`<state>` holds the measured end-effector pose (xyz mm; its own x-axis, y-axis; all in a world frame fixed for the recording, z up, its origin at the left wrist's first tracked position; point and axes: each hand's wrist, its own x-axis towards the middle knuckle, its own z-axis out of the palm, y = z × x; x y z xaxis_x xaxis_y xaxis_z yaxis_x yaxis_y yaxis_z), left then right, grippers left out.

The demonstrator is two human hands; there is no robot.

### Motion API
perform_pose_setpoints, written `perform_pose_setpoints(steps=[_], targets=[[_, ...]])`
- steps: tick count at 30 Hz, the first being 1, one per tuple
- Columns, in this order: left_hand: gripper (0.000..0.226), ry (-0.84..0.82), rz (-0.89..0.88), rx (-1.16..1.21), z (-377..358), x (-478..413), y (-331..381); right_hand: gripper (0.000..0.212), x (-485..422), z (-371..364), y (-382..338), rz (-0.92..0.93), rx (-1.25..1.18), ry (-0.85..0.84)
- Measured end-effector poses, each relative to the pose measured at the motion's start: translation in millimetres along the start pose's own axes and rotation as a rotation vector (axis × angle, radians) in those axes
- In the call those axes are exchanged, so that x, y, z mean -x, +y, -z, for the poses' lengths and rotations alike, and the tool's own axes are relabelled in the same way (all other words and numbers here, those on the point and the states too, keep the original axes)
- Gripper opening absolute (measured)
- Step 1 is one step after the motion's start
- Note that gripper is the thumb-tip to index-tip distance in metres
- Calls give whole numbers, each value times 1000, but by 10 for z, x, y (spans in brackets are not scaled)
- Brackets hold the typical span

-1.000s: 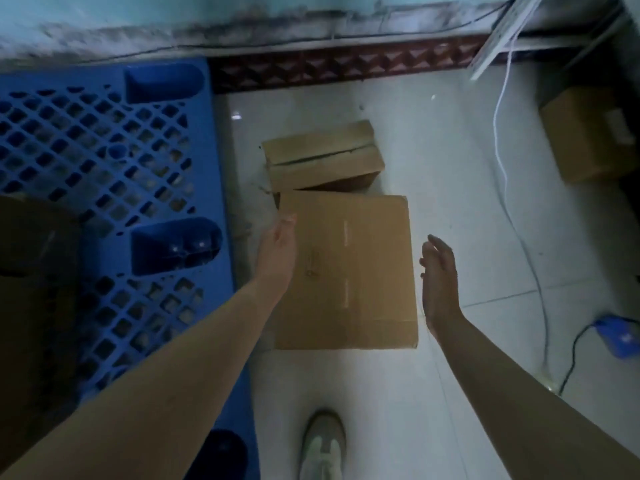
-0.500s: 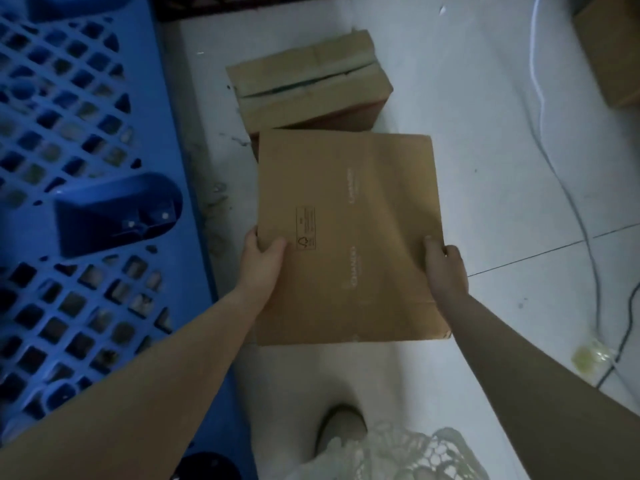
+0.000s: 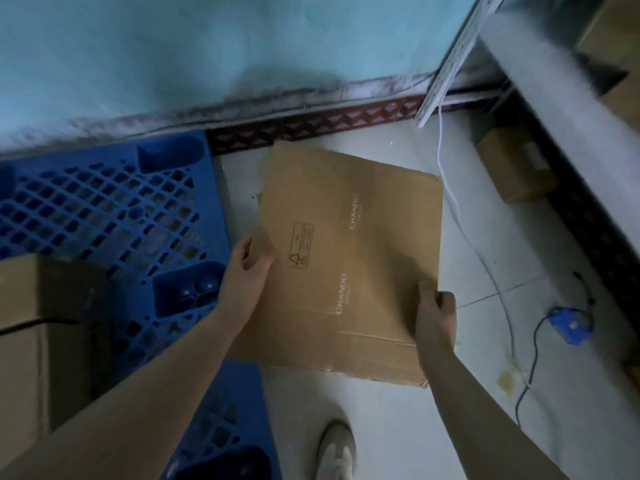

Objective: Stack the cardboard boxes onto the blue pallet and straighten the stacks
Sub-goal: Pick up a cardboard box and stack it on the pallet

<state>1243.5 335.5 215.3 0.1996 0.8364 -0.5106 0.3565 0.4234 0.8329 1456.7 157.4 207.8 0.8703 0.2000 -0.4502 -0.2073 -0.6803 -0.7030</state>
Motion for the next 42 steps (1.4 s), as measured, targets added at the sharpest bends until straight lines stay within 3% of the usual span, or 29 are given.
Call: perform_pose_setpoints(steps=[6, 11, 18, 25, 30, 37, 42], targets=[[42, 58, -127, 29, 796, 820, 1247, 41, 1000, 610, -1203, 89, -99, 0], [44, 137, -197, 46, 1500, 1544, 2029, 38, 1862, 988, -2011, 182, -127, -59], [40, 299, -237, 126, 2312, 2583, 2455, 37, 2918, 1339, -2552, 317, -119, -138], [44, 447, -231, 221, 3297, 3575, 2377, 34, 4055, 1340, -2712, 439, -76, -292], [41, 522, -224, 219, 4198, 3907, 2127, 32, 4889, 913, -2737, 469, -79, -382], [46, 512, -155, 255, 5527, 3950, 1202, 23, 5948, -64, -2304, 441, -6, -463], [50, 508, -90, 240, 6080, 3757, 482, 23, 6391, -735, -1786, 427, 105, -455]])
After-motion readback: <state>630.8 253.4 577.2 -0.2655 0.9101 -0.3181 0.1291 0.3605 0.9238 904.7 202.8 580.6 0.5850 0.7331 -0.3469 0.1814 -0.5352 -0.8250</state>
